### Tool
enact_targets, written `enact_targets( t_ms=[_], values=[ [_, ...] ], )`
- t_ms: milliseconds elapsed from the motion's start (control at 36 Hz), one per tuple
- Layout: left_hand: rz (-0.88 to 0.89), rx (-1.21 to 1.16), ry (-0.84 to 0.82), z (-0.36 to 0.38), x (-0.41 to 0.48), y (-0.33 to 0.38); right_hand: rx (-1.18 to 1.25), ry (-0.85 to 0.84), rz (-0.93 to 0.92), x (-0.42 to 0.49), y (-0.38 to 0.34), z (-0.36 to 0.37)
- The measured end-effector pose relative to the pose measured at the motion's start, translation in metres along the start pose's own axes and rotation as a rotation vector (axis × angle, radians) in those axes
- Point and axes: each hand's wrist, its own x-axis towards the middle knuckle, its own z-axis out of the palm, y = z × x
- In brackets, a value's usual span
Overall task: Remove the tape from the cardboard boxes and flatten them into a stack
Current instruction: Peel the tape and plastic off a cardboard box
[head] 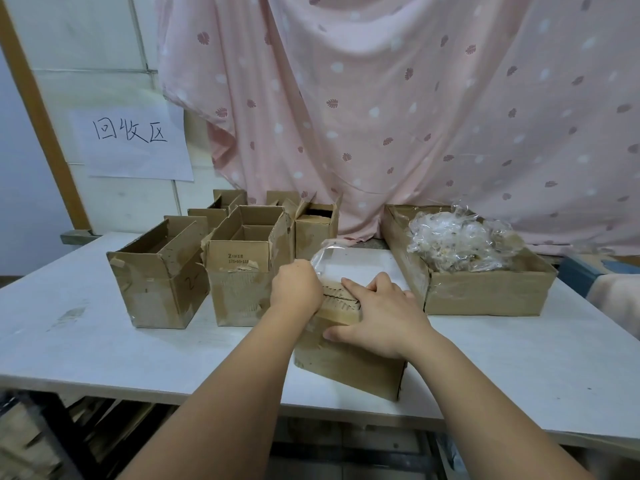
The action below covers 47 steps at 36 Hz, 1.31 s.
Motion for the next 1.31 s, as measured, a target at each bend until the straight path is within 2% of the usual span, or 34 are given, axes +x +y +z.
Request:
enact_targets(
  t_ms=[167,333,417,528,778,917,1000,1111,1222,1306],
  values=[
    [-0.259,-0.44,-0.04,0.005,0.006,-0.016,0.043,0.008,-0.025,0.0,0.002,0.001],
    [-0.554,-1.126,-0.124,0.017,-0.001,-0.022,0.024,-0.01,-0.035,0.001,0.003,0.001],
    [-0.648,-1.293,-0.194,0.017,-0.003,-0.026,0.029,-0.016,-0.034,0.0,0.003,0.001],
    [-0.626,-1.424,-0.23,0.019,-0.007,-0.031,0.026,-0.016,-0.03,0.002,0.004,0.002],
    [-0.495,-1.607,-0.291,0.021,-0.02,-0.038,0.037,-0.011,-0.016,0.004,0.005,0.004],
    [-0.375,-1.619,-0.144,0.033,-0.02,-0.044,0.034,-0.014,-0.002,0.004,0.003,0.002],
    [-0.275,-1.633,-0.109,0.034,-0.027,-0.048,0.039,-0.02,0.008,0.003,0.001,0.0],
    [-0.114,-1.538,-0.131,0.032,-0.033,-0.056,0.034,-0.031,0.014,0.001,0.001,-0.001],
    [0.041,-1.305,-0.125,0.034,-0.039,-0.07,0.04,-0.033,0.015,0.001,0.001,-0.002],
    [0.067,-1.234,-0.139,0.032,-0.041,-0.078,0.04,-0.025,0.012,0.0,0.001,-0.001]
  ],
)
